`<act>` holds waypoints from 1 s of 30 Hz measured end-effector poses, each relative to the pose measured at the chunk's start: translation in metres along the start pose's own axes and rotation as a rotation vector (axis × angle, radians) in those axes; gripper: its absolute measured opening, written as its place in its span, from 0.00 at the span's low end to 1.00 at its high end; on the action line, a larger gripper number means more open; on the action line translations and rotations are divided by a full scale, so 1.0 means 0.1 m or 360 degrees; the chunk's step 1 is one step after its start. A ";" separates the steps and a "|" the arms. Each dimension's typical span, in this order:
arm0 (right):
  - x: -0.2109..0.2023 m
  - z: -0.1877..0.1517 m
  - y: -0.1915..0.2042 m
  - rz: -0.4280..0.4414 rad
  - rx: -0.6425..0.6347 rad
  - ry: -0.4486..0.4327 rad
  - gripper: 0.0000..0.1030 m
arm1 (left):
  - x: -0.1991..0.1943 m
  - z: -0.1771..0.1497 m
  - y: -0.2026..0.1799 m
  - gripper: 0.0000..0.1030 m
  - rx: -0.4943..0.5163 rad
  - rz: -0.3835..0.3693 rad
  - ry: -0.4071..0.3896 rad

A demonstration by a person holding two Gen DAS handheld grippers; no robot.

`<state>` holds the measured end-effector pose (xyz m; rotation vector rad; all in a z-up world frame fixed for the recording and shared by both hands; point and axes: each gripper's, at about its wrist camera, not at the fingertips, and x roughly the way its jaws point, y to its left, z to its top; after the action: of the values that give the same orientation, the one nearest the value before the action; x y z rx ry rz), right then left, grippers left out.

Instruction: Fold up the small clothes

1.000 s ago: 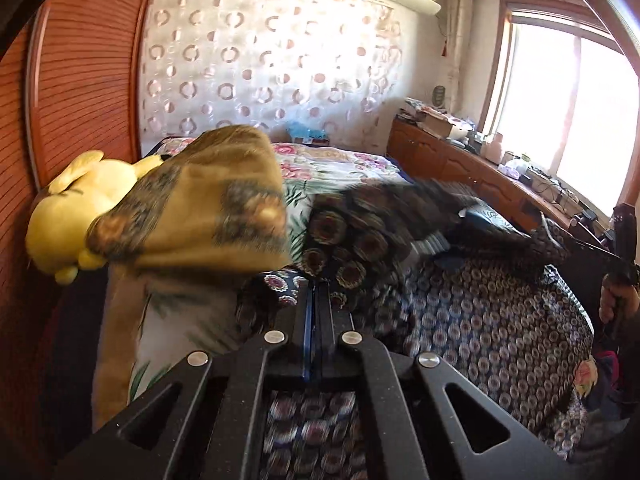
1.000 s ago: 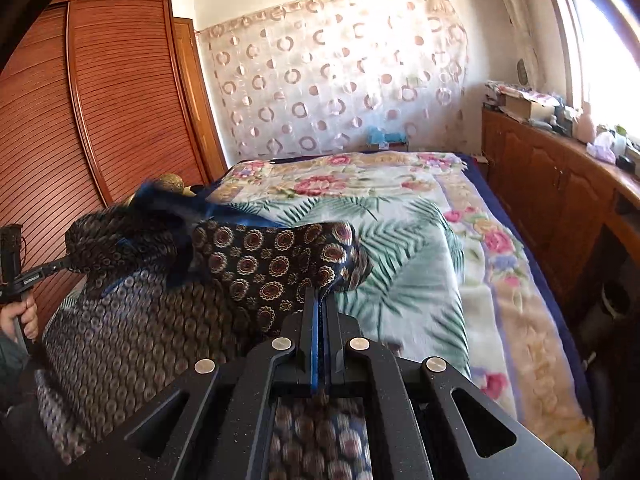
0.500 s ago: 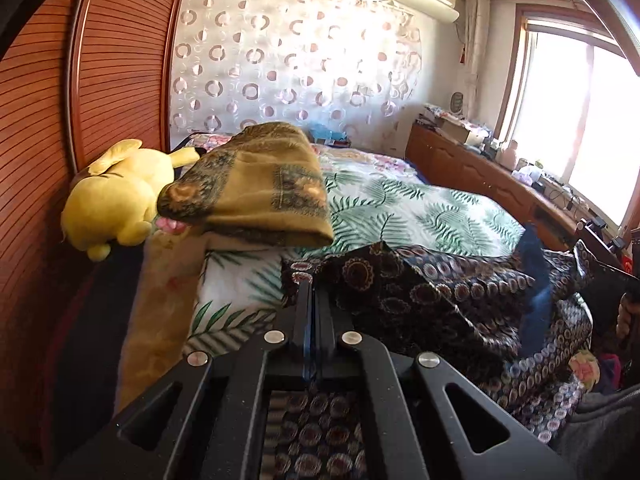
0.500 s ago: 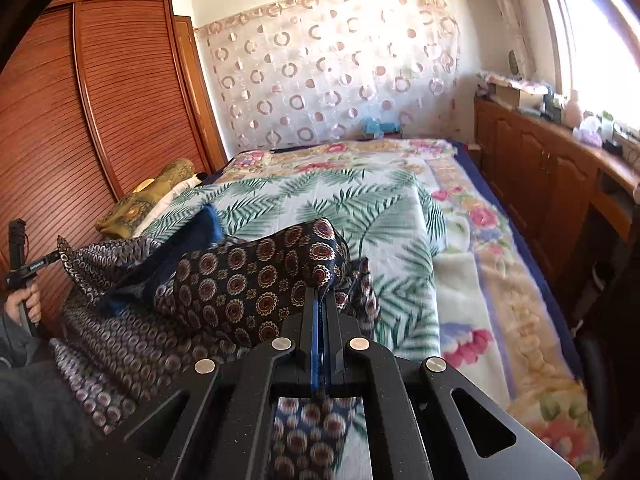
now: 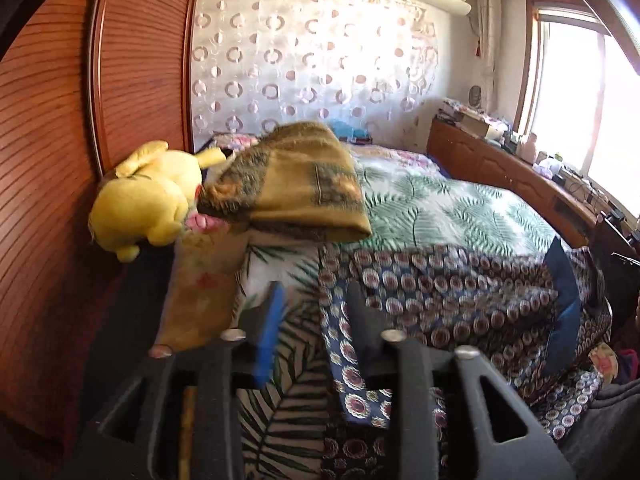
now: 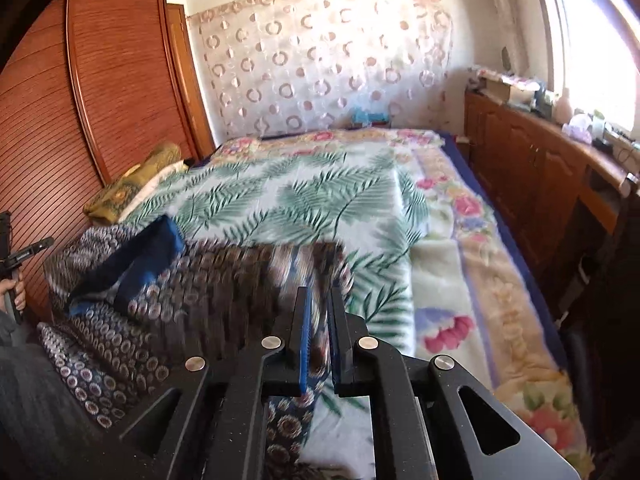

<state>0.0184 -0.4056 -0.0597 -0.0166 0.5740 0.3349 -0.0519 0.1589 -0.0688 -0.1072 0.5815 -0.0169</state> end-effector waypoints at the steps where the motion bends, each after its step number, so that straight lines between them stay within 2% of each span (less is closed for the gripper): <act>1: -0.03 0.03 0.00 -0.0020 -0.0002 -0.0015 0.23 | -0.01 0.03 0.00 0.39 0.0003 0.0000 -0.0010; 4: -0.01 0.11 0.01 -0.0048 -0.0022 -0.0029 0.33 | 0.02 0.15 -0.02 0.59 0.0038 0.0022 -0.0022; 6: 0.05 0.15 0.04 -0.0062 -0.0041 -0.0031 0.38 | 0.06 0.23 -0.04 0.78 0.0059 0.0013 -0.0034; 11: 0.38 0.21 0.14 -0.0012 -0.0061 0.0015 0.38 | 0.31 0.45 -0.09 0.79 0.0104 0.0009 -0.0007; 15: 0.58 0.19 0.09 0.0017 -0.0090 0.0078 0.50 | 0.58 0.57 -0.13 0.79 0.0150 0.0021 0.0076; 16: 0.61 0.20 0.09 0.0014 -0.0096 0.0092 0.51 | 0.66 0.58 -0.15 0.79 0.0166 0.0019 0.0109; 21: 0.77 0.20 0.06 -0.0008 -0.0110 0.0183 0.52 | 0.88 0.50 -0.27 0.79 0.0227 -0.0003 0.0220; 25: 0.94 0.26 0.03 -0.0043 -0.0091 0.0242 0.62 | 1.08 0.41 -0.25 0.79 0.0208 0.0011 0.0338; 30: 1.04 0.23 -0.04 -0.0031 -0.0042 0.0310 0.63 | 1.19 0.26 -0.22 0.79 0.0180 -0.0002 0.0455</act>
<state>0.1136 -0.3749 -0.0966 -0.0810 0.7618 0.3238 0.0623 0.1336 -0.1107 0.0055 0.8646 -0.0674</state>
